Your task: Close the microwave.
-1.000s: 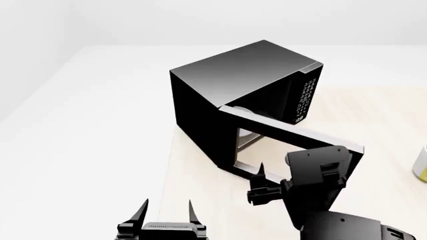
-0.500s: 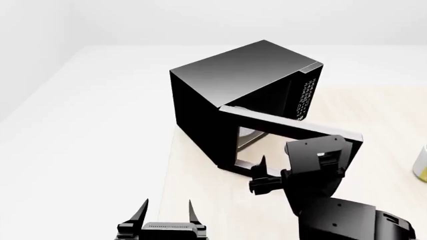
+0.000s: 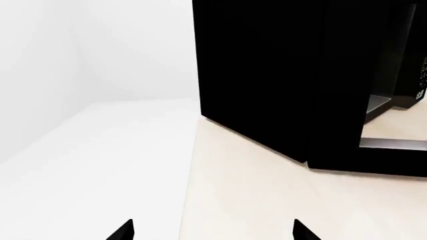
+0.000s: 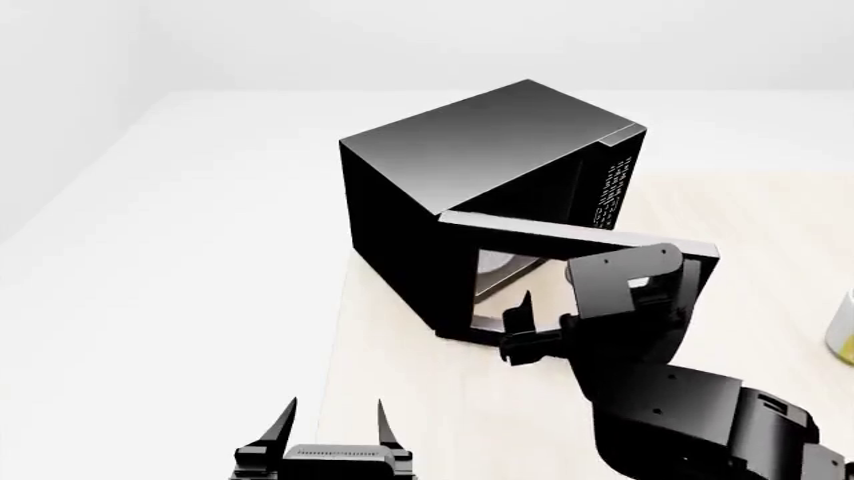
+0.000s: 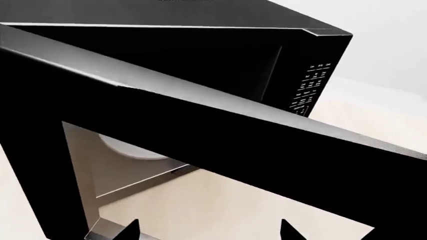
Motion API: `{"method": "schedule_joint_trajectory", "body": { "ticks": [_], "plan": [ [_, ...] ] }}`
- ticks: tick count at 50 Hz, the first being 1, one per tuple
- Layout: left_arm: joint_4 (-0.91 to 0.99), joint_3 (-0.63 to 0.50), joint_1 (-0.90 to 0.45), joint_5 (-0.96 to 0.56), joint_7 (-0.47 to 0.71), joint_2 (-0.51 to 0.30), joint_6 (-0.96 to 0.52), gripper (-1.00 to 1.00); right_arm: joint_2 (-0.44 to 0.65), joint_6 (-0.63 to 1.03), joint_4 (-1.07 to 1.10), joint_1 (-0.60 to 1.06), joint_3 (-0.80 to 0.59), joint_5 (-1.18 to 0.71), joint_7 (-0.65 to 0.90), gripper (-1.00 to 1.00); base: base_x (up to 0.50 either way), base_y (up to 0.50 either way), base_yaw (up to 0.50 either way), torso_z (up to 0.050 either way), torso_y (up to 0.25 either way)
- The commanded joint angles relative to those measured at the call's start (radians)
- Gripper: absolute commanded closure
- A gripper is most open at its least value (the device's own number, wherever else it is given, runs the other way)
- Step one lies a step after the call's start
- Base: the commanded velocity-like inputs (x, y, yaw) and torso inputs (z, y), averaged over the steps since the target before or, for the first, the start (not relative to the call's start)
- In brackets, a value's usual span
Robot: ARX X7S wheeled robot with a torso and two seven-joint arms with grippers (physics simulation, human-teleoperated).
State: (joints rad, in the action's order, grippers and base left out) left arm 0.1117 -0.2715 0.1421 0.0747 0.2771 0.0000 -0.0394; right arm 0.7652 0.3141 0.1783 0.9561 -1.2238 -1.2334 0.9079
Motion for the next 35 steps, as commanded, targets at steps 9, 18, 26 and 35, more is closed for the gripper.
{"method": "schedule_joint_trajectory", "body": {
  "ticks": [9,18,26,35],
  "plan": [
    [0.000,0.000,0.000,0.000,0.000,0.000,0.000,-1.00,-0.036,0.044,-0.066,0.073,-0.005,0.042,-0.060,-1.00,0.00,0.00,0.00,0.000,0.000],
    [0.000,0.000,0.000,0.000,0.000,0.000,0.000,-1.00,-0.053,0.003,-0.137,0.092,0.017,0.043,-0.169,-1.00,0.00,0.00,0.00,0.000,0.000],
    [0.000,0.000,0.000,0.000,0.000,0.000,0.000,-1.00,-0.071,-0.006,-0.199,0.095,0.017,0.052,-0.211,-1.00,0.00,0.00,0.00,0.000,0.000],
    [0.000,0.000,0.000,0.000,0.000,0.000,0.000,-1.00,-0.084,-0.001,-0.237,0.106,0.020,0.051,-0.230,-1.00,0.00,0.00,0.00,0.000,0.001]
  ]
}}
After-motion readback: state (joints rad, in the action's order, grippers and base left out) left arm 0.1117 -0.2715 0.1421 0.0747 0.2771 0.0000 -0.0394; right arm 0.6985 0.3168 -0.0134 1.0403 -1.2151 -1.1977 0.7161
